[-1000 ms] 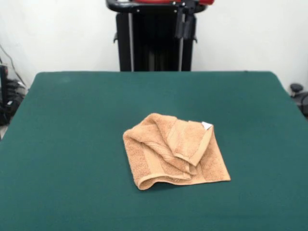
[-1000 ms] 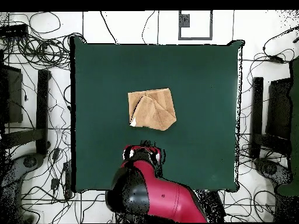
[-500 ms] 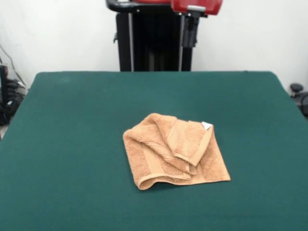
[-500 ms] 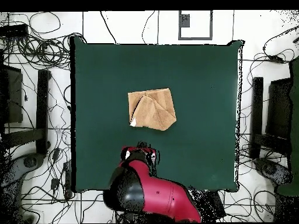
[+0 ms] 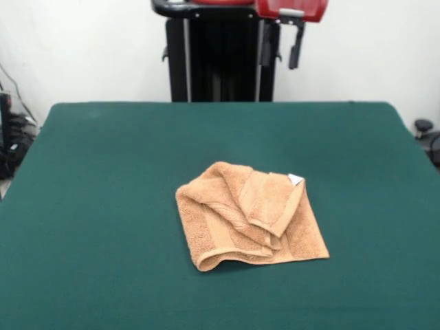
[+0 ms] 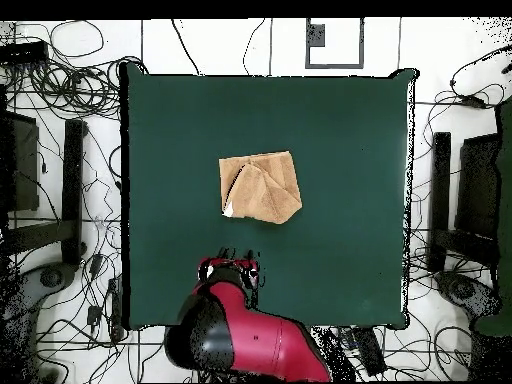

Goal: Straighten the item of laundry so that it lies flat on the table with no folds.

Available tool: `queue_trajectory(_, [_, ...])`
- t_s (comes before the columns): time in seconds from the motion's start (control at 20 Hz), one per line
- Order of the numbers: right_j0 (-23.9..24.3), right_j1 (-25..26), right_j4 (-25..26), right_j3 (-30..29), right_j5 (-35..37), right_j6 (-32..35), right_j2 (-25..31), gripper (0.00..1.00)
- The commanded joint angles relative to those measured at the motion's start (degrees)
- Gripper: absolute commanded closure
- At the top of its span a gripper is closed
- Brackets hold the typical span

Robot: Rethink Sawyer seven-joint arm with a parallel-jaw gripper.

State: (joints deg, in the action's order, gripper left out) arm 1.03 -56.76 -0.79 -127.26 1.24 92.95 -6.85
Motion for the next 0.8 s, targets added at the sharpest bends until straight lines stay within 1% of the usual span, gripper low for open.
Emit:
queue_trajectory(0.05, [1.4, 0.7, -1.6, -2.6, 2.5, 11.7, 4.4, 0.0])
queue_trajectory(0.1, [2.8, 0.7, -1.9, -2.1, 4.4, 10.9, 6.1, 0.0])
queue_trajectory(0.25, [4.4, 2.6, -2.7, -2.2, 3.6, 11.8, 7.9, 0.0])
queue_trajectory(0.35, [4.9, 5.1, -2.3, -1.9, 0.9, 12.4, 8.6, 0.0])
queue_trajectory(0.6, [8.5, 10.9, -0.4, -0.2, -4.0, 12.0, 12.4, 0.0])
queue_trajectory(0.8, [9.3, 13.8, 0.5, 0.9, -6.5, 12.0, 13.7, 0.0])
